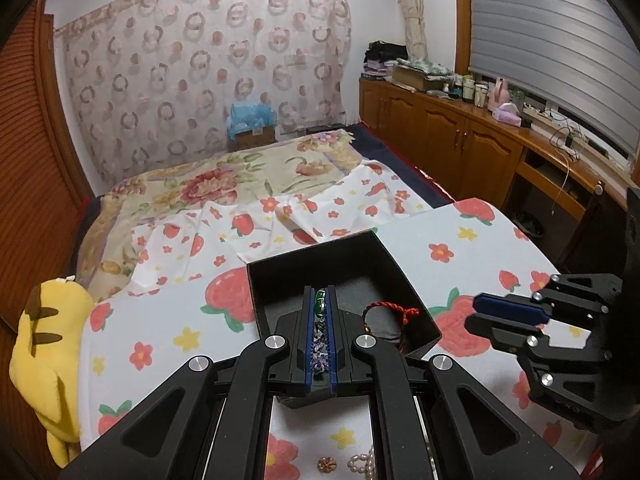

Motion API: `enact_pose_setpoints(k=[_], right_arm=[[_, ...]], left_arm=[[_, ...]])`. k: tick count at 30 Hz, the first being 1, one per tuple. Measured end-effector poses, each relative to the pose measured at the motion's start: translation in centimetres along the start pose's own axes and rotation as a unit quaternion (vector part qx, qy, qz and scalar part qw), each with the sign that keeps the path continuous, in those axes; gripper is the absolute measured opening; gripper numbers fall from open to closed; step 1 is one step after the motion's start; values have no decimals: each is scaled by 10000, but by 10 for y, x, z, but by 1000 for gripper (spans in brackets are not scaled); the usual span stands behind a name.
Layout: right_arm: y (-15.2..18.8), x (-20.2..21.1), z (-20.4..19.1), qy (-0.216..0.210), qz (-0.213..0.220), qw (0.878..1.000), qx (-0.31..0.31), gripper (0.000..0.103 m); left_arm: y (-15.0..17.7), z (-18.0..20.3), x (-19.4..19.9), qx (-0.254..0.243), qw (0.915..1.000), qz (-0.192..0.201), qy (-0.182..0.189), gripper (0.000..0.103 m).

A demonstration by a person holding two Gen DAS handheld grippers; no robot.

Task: Organize jewelry
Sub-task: 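Release the green brooch into the box with the left tool and withdraw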

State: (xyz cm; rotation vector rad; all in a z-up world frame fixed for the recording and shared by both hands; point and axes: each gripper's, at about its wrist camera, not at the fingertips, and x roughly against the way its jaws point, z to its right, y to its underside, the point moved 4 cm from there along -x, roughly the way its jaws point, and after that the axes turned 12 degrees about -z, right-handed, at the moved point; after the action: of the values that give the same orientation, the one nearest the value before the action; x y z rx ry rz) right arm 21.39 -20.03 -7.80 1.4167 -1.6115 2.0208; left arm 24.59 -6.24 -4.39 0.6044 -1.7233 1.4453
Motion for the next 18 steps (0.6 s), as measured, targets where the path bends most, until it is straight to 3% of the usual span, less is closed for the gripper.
enact_pose_setpoints(k=[9,18], right_arm=[[17,8,-1,-84,-7,9999,-82,16],[37,17,-16,-236,-61,9997,0,16]], left_arm=[[6,0,3,29,10000,-13,57,5],[51,3,10,13,9998,-69,201,5]])
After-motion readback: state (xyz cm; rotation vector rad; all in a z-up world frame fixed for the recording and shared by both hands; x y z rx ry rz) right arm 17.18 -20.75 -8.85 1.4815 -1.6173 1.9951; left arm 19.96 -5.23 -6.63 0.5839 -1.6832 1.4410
